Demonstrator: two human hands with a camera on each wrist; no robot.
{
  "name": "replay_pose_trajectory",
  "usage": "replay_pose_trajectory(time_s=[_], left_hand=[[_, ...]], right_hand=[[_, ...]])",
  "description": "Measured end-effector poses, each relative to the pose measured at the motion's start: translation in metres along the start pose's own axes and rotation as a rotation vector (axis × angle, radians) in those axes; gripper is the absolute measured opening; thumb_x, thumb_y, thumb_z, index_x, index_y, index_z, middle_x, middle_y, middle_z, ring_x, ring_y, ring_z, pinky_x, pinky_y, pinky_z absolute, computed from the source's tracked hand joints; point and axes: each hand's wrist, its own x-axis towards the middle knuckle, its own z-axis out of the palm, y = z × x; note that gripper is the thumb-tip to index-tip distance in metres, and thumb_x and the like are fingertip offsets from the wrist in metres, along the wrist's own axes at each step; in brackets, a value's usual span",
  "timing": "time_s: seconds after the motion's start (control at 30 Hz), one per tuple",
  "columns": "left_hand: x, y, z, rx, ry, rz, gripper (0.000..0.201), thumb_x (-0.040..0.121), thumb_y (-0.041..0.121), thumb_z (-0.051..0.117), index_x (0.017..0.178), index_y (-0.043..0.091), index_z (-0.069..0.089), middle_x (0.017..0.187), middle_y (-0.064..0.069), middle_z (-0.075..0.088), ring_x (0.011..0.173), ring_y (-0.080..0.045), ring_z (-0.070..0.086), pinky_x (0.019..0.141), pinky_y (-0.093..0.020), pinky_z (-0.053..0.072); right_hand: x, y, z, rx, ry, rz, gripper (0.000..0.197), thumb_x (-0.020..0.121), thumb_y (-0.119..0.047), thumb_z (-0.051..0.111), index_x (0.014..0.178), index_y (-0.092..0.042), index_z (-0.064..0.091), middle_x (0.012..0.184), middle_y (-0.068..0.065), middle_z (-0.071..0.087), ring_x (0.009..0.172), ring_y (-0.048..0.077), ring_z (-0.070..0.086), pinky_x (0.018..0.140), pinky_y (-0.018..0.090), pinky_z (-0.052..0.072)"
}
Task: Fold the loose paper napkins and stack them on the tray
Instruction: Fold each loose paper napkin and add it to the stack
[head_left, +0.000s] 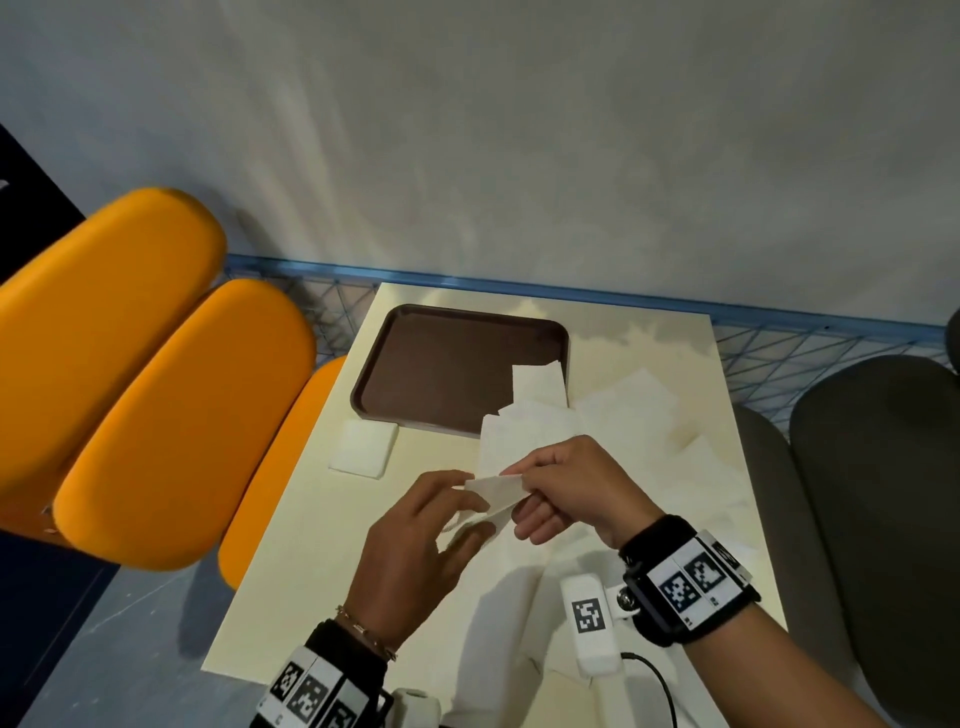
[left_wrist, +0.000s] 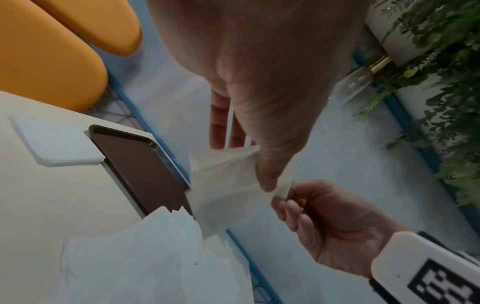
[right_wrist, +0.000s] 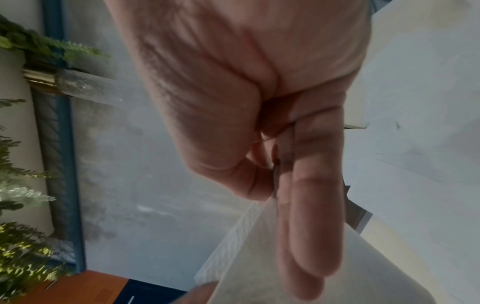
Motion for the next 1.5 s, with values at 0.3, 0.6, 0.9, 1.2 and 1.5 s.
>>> replay_pose_trajectory(time_s=[0.3, 0.6, 0.9, 1.2, 1.5], left_hand=[[0.006, 0.002, -0.004, -0.132, -0.017, -0.068, 0.01, 0.087, 0.023, 0.085, 0.095, 0.029, 0.084, 0.102, 0.029, 0.07, 0.085, 0.006, 0.066, 0.07, -0.004, 0.046], [0.008, 0.012, -0.022, -0.68, -0.013, -0.491, 0.01, 0.076, 0.019, 0.089, 0.085, 0.016, 0.086, 0.093, 0.0, 0.081, 0.086, -0.017, 0.077, 0.075, -0.025, 0.06], [0.02, -0.003, -0.043, -0.81, -0.036, -0.543, 0.017, 0.073, 0.015, 0.089, 0.087, 0.008, 0.085, 0.096, -0.007, 0.081, 0.09, -0.025, 0.078, 0.08, -0.036, 0.064], [0.032, -0.033, -0.055, -0.955, 0.118, -0.656, 0.027, 0.07, 0.016, 0.089, 0.095, 0.008, 0.084, 0.101, -0.008, 0.081, 0.096, -0.028, 0.077, 0.083, -0.037, 0.063], [0.042, -0.06, -0.063, -0.933, 0.227, -0.719, 0.01, 0.079, 0.019, 0.085, 0.089, 0.019, 0.085, 0.101, 0.001, 0.081, 0.095, -0.016, 0.075, 0.084, -0.036, 0.063]], right_hand=[[-0.012, 0.004, -0.008, -0.049, -0.086, 0.012, 0.034, 0.093, 0.002, 0.047, 0.106, -0.005, 0.078, 0.08, 0.025, 0.077, 0.071, 0.038, 0.078, 0.062, 0.037, 0.064], [-0.025, 0.009, -0.025, -0.409, -0.008, -0.3, 0.044, 0.078, -0.07, 0.078, 0.119, -0.057, 0.071, 0.123, -0.026, 0.069, 0.103, -0.002, 0.069, 0.093, 0.026, 0.058], [-0.014, 0.0, -0.001, -0.313, 0.022, -0.434, 0.012, 0.083, -0.04, 0.089, 0.085, -0.031, 0.081, 0.081, -0.021, 0.076, 0.069, 0.003, 0.067, 0.069, 0.026, 0.055], [0.014, -0.018, 0.031, -0.154, 0.171, -0.451, 0.014, 0.079, -0.036, 0.093, 0.079, -0.028, 0.083, 0.079, -0.007, 0.079, 0.068, 0.03, 0.071, 0.074, 0.051, 0.064], [0.041, -0.034, 0.054, -0.172, 0.244, -0.468, 0.015, 0.076, -0.038, 0.095, 0.079, -0.03, 0.083, 0.08, -0.005, 0.078, 0.058, 0.015, 0.063, 0.068, 0.046, 0.065]])
